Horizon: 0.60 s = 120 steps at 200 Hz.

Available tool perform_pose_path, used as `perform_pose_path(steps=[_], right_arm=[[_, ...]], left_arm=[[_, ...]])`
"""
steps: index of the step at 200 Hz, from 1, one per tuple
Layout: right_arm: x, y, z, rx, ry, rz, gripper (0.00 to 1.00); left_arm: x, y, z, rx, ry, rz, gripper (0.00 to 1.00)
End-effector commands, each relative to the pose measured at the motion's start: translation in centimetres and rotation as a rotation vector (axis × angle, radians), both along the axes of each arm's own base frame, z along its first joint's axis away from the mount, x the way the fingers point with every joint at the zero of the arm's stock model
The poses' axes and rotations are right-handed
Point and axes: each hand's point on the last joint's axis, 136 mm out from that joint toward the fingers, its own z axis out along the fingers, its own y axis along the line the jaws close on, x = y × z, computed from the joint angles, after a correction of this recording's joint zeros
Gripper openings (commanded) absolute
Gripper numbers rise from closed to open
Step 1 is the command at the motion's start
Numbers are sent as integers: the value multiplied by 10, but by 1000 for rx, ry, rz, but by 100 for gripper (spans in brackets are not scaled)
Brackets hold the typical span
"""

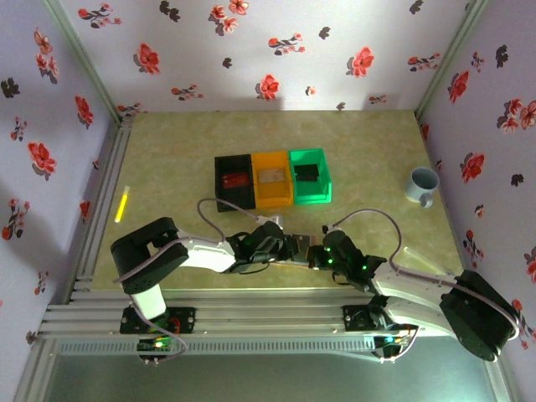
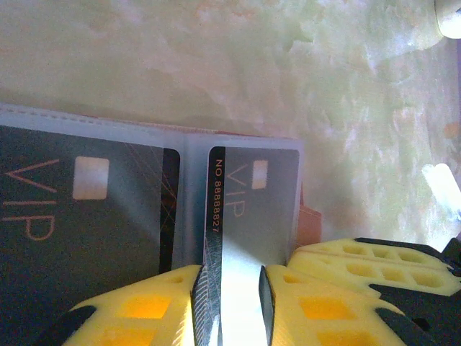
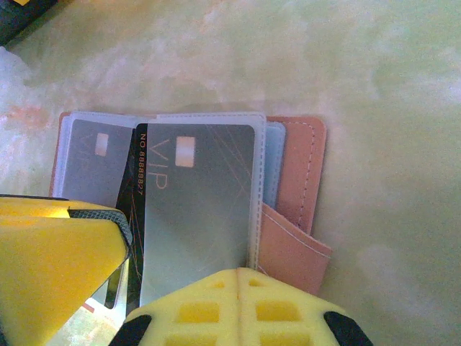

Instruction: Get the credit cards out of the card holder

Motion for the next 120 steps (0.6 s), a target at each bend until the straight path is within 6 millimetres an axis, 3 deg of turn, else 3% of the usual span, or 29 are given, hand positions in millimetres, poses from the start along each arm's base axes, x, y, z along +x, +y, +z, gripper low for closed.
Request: perform_pose_path(steps=[1,72,95,120], right_arm=[[-10,-12,-17,-47,56,-13,0],[-11,-8,-15,-31,54,1,0],[-11,-8,-15,-30,54,2,0],[-11,-7,-13,-25,51,5,0]], left_arm=[[-15,20,-41,127,33,-41,27],[-18,14,-36,56,3,-73,23],[-19,13,-34,25,-10,-81,15],[-20,10,-34,1,-17,-95,17]])
